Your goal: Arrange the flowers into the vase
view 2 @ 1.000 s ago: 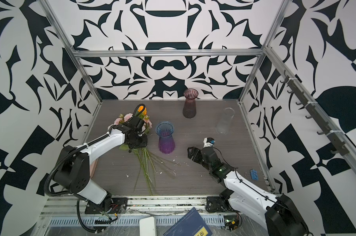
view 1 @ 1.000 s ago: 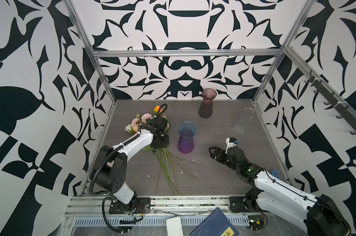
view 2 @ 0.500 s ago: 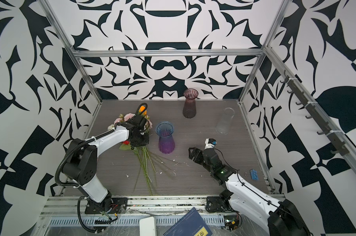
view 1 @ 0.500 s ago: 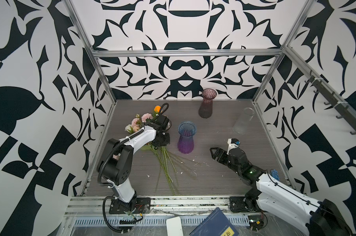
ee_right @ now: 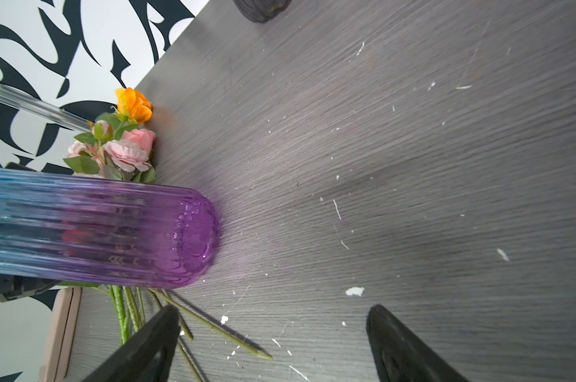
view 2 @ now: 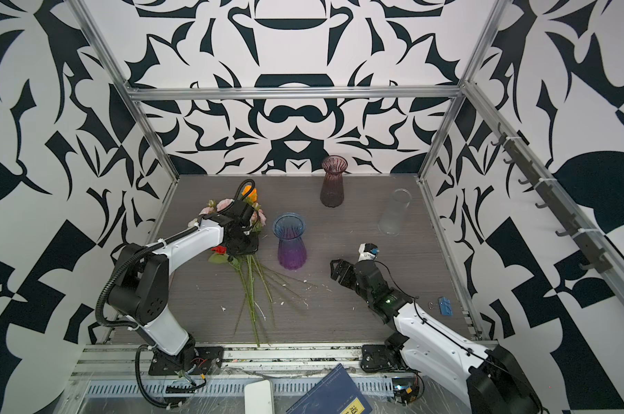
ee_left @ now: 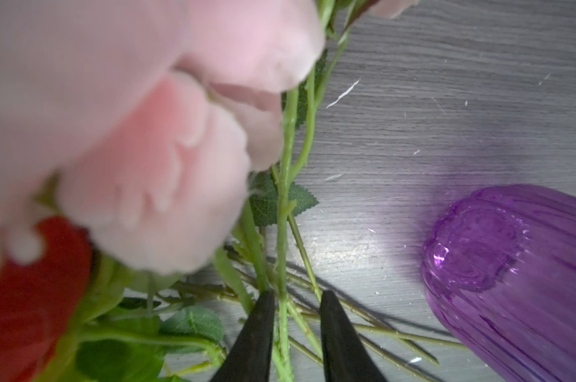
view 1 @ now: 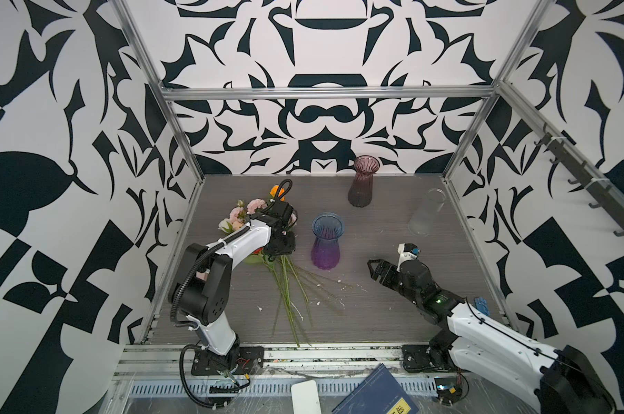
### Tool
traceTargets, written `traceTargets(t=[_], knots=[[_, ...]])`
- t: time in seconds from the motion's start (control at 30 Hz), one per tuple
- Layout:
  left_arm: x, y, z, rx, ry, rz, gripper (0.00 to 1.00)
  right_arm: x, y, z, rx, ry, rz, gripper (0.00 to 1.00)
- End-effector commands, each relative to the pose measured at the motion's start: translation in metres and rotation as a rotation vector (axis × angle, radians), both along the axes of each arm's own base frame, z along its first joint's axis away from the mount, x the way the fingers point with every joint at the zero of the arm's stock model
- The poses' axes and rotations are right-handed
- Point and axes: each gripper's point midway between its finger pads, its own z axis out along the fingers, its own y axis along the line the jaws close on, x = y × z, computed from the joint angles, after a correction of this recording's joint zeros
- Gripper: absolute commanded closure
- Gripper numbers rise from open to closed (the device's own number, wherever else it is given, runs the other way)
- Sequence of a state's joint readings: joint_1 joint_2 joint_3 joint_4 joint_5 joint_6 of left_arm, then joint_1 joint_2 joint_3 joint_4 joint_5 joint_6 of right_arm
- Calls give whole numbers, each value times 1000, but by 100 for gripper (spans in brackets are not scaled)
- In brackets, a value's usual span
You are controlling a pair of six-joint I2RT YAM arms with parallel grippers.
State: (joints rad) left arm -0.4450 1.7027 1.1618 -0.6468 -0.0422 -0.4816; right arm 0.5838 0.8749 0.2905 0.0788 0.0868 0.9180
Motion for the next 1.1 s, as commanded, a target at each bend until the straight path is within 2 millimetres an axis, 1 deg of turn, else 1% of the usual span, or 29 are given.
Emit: traceTargets(t=[0.0, 0.1, 0.27, 0.4, 0.53, 0.6, 0.67, 0.7, 0.8, 0.97, 1.07], knots=[[1, 3, -4, 10, 11, 18, 74, 7, 2, 12, 24, -36, -10, 8], [2, 2, -4, 14, 16, 18, 80, 7, 1, 12, 25, -37, -15, 8], [5, 5, 2, 25, -6, 14, 91, 7, 2, 12, 26, -38, -14, 8], [4, 8, 0, 14, -4, 17, 100, 7, 1, 11, 24, -34, -17, 8], [2, 8, -4, -9, -3, 12, 99, 8, 0, 11, 20, -33, -23, 8], [2, 5, -6, -20, 6, 7, 86, 7, 0, 10, 17, -28, -25, 8], [3, 0, -8, -40, 7, -1, 79, 8, -1, 10, 16, -27, -28, 8], [5, -1, -8, -47, 5, -3, 78, 8, -1, 9, 13, -24, -29, 8], [10, -2, -10, -43, -2, -2, 78, 8, -1, 8, 8, -17, -31, 8], [16, -3, -8, -23, 10, -20, 82, 7, -5, 5, -9, -5, -46, 8], [16, 2, -9, 11, 16, -31, 94, 7, -6, 6, -6, -6, -51, 8]])
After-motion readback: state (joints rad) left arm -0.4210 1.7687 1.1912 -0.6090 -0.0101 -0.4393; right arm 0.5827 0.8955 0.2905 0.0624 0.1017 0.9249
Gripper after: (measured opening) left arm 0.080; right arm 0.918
